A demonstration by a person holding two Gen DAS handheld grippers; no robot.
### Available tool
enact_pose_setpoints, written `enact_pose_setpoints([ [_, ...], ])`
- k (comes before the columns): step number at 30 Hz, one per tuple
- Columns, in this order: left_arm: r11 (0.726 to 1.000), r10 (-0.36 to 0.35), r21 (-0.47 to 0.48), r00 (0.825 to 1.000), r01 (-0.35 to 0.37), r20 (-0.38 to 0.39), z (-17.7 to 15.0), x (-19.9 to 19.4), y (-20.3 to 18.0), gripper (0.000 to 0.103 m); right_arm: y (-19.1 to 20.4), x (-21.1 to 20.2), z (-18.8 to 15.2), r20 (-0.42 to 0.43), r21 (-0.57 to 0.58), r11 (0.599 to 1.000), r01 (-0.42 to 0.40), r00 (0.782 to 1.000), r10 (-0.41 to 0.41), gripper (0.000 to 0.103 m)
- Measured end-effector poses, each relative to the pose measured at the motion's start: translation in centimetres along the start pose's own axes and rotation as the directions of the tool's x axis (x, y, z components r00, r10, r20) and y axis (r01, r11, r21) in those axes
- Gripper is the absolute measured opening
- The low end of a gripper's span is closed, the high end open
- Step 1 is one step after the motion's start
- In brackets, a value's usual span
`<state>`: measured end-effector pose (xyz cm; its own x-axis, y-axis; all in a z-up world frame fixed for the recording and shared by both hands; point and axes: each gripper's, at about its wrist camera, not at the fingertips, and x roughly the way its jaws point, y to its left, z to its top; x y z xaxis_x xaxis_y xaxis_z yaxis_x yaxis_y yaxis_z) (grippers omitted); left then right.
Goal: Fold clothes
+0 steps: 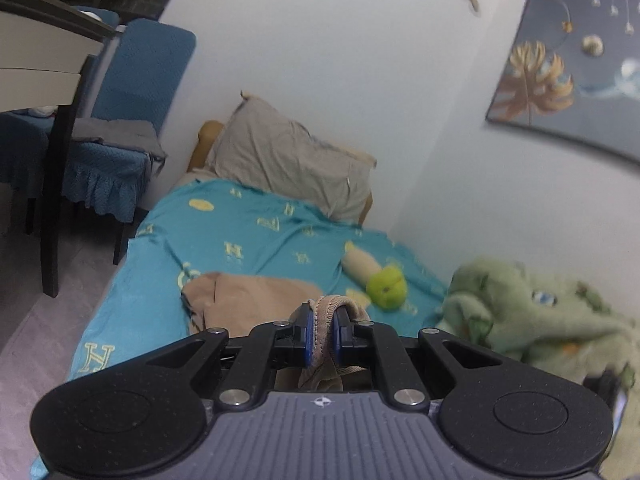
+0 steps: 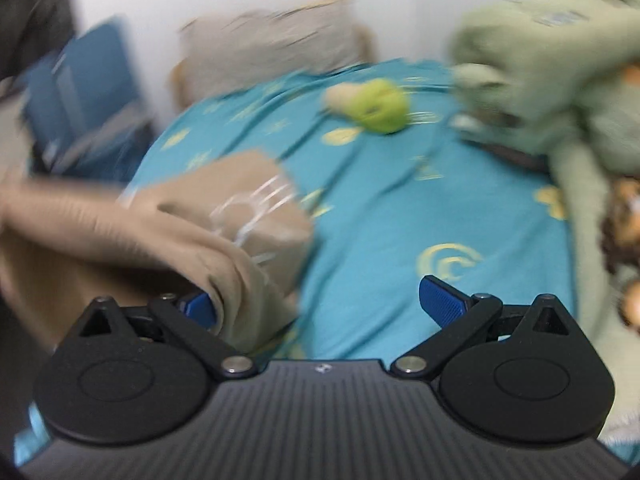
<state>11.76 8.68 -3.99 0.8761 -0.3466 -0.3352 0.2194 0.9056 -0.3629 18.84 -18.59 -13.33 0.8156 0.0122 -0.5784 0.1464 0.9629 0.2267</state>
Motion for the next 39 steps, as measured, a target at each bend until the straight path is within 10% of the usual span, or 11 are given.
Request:
enact_pose_setpoints([
  [9, 0.999, -0.019, -0.031, 0.996, 0.016, -0.088, -1.5, 1.2, -0.1, 0.010, 0.4, -0.6, -0.9, -0.118, 0.014, 0.968, -0.251, 0.961, 0.251, 0.103],
  [18, 0.982, -0.187, -0.044, 0.979, 0.183, -0.086, -1.0, 0.0, -1.7, 0.010, 4.3, -3.4, -0.9, 0.092, -0.146, 0.933, -0.328, 0.935, 0.343, 0.103],
  [23, 0.967, -0.253, -0.019, 0.965, 0.252, -0.073, -1.3, -0.5, -2.7, 0.010, 1.0, -2.9, 0.3, 0.137, 0.019, 0.968, -0.250, 0.960, 0.245, 0.103],
  [33, 0.966, -0.255, -0.042, 0.966, 0.257, 0.040, -0.5, -2.3, -2.6, 0.010, -2.0, 0.5, -1.1, -0.128, 0.115, 0.991, -0.071, 0.988, 0.085, 0.103],
  [36, 0.963, -0.262, -0.039, 0.963, 0.265, 0.069, -0.2, -2.9, -2.7, 0.010, -1.1, -2.5, -0.6, 0.027, 0.015, 1.000, 0.014, 1.000, -0.015, 0.103],
  [39, 0.954, -0.295, -0.028, 0.949, 0.300, 0.113, 0.2, -4.1, -3.1, 0.010, -0.8, -7.2, -0.1, 0.305, -0.020, 0.996, 0.084, 0.950, -0.074, 0.103],
])
